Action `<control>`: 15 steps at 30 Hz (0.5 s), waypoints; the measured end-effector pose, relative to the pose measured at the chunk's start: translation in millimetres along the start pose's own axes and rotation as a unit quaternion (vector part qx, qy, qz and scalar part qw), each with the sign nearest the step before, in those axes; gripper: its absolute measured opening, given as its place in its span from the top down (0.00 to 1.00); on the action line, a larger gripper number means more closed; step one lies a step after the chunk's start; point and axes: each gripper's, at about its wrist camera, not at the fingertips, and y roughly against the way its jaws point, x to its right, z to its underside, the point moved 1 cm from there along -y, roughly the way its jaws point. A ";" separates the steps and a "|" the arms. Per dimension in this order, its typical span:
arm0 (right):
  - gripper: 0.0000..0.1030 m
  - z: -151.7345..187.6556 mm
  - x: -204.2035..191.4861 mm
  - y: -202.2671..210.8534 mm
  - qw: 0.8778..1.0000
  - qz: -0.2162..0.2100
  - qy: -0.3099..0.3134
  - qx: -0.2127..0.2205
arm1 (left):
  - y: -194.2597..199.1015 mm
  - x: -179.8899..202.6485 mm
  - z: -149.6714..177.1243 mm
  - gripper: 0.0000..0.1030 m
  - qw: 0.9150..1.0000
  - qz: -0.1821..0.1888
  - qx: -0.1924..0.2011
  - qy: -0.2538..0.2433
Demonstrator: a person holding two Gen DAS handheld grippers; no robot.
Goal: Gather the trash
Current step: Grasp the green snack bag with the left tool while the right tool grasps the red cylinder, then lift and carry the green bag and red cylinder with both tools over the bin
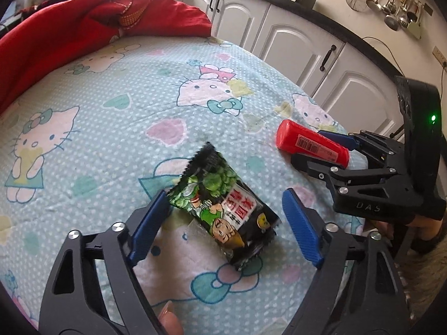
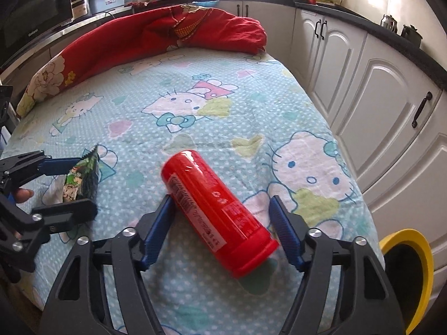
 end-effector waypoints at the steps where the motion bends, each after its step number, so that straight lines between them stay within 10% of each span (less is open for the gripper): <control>1: 0.39 -0.7 -0.2 -0.4 1.000 -0.002 -0.001 0.001 | -0.8 -0.2 -0.5 0.33 1.000 -0.003 0.001 -0.001; 15: 0.65 6.0 -6.5 3.6 1.000 0.009 -0.027 0.010 | 1.8 -0.4 1.5 0.59 0.999 -0.026 0.009 -0.024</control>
